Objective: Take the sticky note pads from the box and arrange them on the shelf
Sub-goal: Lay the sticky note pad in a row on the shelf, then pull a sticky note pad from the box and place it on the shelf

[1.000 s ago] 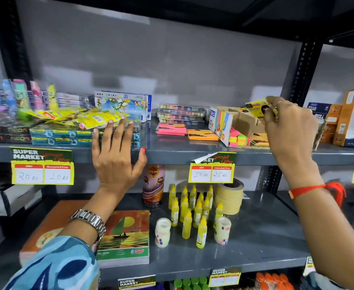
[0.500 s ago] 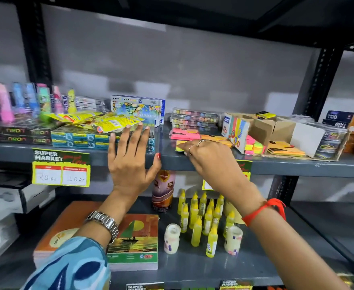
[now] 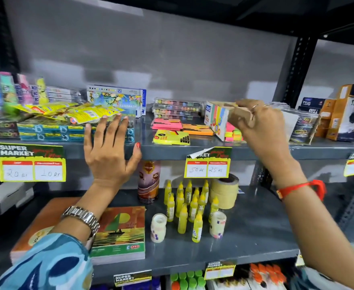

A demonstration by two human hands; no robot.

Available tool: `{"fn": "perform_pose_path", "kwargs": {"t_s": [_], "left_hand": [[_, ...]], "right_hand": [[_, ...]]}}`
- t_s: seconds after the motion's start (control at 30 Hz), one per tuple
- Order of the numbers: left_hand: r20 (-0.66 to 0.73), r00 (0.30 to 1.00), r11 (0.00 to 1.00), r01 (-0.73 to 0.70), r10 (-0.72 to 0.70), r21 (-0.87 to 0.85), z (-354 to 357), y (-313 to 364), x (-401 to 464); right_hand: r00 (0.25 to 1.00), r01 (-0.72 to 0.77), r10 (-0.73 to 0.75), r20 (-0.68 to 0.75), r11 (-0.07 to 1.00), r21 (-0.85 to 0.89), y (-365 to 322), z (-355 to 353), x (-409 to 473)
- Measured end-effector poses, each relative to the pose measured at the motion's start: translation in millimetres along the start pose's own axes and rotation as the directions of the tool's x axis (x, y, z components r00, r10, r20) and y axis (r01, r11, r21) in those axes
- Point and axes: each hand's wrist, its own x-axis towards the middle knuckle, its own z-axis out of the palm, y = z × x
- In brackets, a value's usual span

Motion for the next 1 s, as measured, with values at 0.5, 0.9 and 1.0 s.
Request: {"fn": "perform_pose_path", "kwargs": {"t_s": [0.5, 0.9, 1.0], "left_hand": [[0.020, 1.000, 1.000, 0.010, -0.011, 0.004, -0.1, -0.8, -1.2], [0.044, 0.999, 1.000, 0.013, -0.014, 0.004, -2.3, -2.4, 1.0], [0.050, 0.999, 1.000, 0.014, -0.014, -0.001, -4.4, -2.4, 1.9]], "right_hand": [[0.778, -0.155, 0.211, 0.592, 0.977, -0.143, 77.0, 7.6, 14.9], [0.977, -0.056, 0.127, 0.173, 0.929, -0.366, 56.7, -6.7, 14.2], [0.985, -0.162, 0.136, -0.106, 0.940, -0.299, 43.6, -9.5, 18.5]]}}
